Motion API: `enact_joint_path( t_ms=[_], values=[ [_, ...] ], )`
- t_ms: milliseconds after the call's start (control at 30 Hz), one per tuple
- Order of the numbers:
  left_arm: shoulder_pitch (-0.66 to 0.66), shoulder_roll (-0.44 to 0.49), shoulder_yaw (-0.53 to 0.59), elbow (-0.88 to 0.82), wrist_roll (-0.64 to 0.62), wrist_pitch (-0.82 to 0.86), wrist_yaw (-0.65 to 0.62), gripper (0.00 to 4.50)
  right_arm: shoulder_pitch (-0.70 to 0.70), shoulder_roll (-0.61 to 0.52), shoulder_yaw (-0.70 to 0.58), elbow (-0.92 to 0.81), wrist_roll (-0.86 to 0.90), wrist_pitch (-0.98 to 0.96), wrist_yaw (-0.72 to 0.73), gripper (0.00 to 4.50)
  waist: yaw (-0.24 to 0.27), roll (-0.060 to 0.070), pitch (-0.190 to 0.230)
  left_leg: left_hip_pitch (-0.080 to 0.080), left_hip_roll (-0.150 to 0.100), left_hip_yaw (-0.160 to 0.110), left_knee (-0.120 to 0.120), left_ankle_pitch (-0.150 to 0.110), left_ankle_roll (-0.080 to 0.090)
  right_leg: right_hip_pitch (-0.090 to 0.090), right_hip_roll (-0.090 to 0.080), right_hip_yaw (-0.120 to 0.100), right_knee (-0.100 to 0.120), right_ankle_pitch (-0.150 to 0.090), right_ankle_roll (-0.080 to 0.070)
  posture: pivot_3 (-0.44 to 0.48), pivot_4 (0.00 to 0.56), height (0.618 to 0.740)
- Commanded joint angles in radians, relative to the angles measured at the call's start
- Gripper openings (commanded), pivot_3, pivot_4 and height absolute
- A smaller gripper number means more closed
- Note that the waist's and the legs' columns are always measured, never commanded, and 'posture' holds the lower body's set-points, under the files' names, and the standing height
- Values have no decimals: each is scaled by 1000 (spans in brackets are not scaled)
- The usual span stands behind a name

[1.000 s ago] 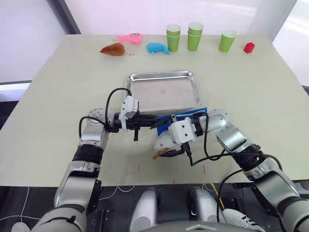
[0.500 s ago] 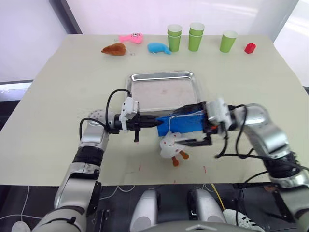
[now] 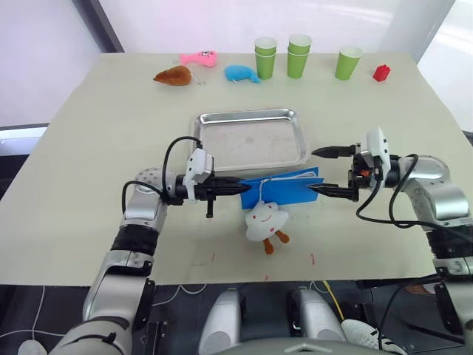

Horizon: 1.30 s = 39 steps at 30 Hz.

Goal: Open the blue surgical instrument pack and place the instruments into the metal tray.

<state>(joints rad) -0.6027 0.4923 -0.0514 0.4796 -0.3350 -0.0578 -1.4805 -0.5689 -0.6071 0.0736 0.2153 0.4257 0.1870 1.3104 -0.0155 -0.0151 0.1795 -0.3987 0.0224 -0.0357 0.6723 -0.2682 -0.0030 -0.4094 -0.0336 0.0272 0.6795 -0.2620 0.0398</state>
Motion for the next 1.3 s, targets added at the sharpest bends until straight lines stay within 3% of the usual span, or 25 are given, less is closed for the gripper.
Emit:
enact_joint_path(
  t_ms=[33, 300, 400, 633, 767, 900, 1000, 1033, 1067, 1100, 1133, 1300],
  values=[
    [6, -1, -12, -28, 6, -1, -1, 0, -34, 8, 7, 33, -19, -34, 31, 4475, 0, 0, 0, 0, 0, 0, 0, 0, 0, 0, 0, 0, 0, 0, 0, 0, 150, 740],
    [2, -2, -15, -29, 9, -7, -2, 0, -78, 60, 34, 158, -73, -54, 53, 4475, 1, 0, 0, 0, 0, 0, 0, 0, 0, 0, 0, 0, 0, 0, 0, 0, 150, 740],
    [6, -1, -15, -34, 9, -8, 0, 0, -80, 65, 34, 166, -74, -49, 70, 3614, 1, 0, 0, 0, 0, 0, 0, 0, 0, 0, 0, 0, 0, 0, 0, 0, 150, 740],
    [25, -2, -16, -59, 5, 6, 7, 0, -79, 70, 29, 172, -77, -50, 90, 16, 0, 0, 0, 0, 0, 0, 0, 0, 0, 0, 0, 0, 0, 0, 0, 0, 150, 740],
    [30, 3, -16, -67, 5, 27, 11, 0, -84, 71, 31, 186, -88, -63, 101, 16, 0, 0, 0, 0, 0, 0, 0, 0, 0, 0, 0, 0, 0, 0, 0, 0, 150, 740],
    [36, 17, 0, -93, -3, 54, 30, 1416, -87, 70, 30, 197, -91, -68, 111, 0, -1, 0, 0, 0, 0, 0, 0, 0, 0, 0, 0, 0, 0, 0, 0, 0, 150, 740],
    [45, 40, 28, -119, -12, 63, 50, 2807, -86, 68, 29, 192, -89, -61, 121, 0, -2, 0, 0, 0, 0, 0, 0, 0, 0, 0, 0, 0, 0, 0, 0, 0, 150, 740],
    [51, 55, 42, -132, -19, 69, 56, 3493, -86, 65, 31, 190, -90, -59, 127, 0, -2, 0, 0, 0, 0, 0, 0, 0, 0, 0, 0, 0, 0, 0, 0, 0, 150, 740],
    [62, 77, 61, -154, -30, 82, 62, 3607, -87, 62, 32, 186, -91, -56, 130, 0, -2, 0, 0, 0, 0, 0, 0, 0, 0, 0, 0, 0, 0, 0, 0, 0, 150, 740],
    [75, 96, 76, -181, -42, 95, 66, 4261, -84, 60, 31, 181, -90, -52, 131, 0, -4, 0, 0, 0, 0, 0, 0, 0, 0, 0, 0, 0, 0, 0, 0, 0, 150, 740],
    [90, 113, 86, -211, -54, 110, 69, 4437, -83, 59, 30, 177, -89, -49, 132, 0, -6, 0, 0, 0, 0, 0, 0, 0, 0, 0, 0, 0, 0, 0, 0, 0, 150, 740],
    [190, 180, 110, -443, -110, 185, 89, 4437, -85, 57, 23, 190, -85, -54, 142, 0, -3, 0, 0, 0, 1, 0, 0, 0, 0, 0, 0, 1, -1, 0, 0, 0, 150, 740]
  ],
)
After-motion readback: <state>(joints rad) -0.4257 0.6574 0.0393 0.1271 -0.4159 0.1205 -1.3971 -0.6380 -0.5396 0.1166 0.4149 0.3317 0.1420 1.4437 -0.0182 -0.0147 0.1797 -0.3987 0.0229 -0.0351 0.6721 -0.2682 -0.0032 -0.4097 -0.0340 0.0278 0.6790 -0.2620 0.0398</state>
